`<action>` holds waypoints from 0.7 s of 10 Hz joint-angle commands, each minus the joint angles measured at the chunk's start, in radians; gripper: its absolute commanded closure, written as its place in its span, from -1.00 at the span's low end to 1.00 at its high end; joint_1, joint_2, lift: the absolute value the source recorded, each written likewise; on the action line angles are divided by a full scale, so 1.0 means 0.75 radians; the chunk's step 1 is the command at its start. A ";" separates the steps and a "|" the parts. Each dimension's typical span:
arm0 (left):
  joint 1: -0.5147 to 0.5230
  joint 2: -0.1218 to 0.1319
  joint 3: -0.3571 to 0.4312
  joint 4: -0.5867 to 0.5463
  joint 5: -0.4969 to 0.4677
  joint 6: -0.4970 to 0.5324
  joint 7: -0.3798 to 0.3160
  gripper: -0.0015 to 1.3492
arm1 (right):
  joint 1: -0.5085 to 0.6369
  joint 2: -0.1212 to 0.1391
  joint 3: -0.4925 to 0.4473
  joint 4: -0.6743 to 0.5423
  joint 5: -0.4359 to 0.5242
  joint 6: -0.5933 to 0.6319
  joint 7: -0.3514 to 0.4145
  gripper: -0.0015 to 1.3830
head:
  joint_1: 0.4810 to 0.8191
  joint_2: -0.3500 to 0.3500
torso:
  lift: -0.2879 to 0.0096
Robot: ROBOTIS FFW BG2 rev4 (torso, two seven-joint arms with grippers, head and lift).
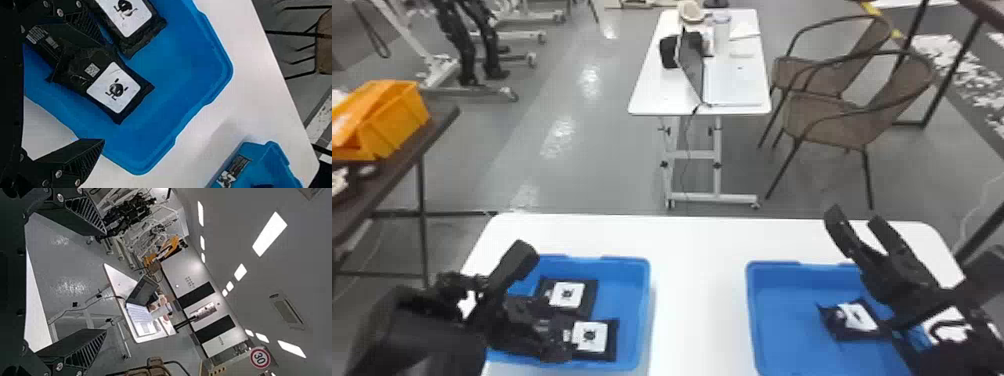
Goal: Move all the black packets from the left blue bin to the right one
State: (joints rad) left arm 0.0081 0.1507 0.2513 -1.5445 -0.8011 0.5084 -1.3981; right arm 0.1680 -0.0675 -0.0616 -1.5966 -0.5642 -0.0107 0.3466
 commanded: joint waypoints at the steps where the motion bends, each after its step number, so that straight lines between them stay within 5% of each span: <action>1: -0.025 -0.007 -0.020 0.049 -0.091 0.007 -0.011 -0.73 | 0.009 0.000 0.000 0.000 -0.015 0.000 0.000 -0.81 | 0.27 0.29 | 0.94; 3: -0.052 -0.011 -0.036 0.061 -0.224 -0.015 0.009 -0.73 | 0.011 0.002 0.004 0.006 -0.025 0.000 0.000 -0.81 | 0.27 0.32 | 0.94; 7: -0.060 -0.039 -0.002 0.124 -0.200 -0.056 0.146 -0.73 | 0.011 0.002 0.017 0.022 -0.050 0.000 0.006 -0.81 | 0.27 0.40 | 0.94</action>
State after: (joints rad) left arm -0.0351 0.1243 0.2462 -1.4674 -0.9609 0.4748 -1.2888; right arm 0.1765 -0.0659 -0.0491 -1.5818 -0.6002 -0.0107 0.3508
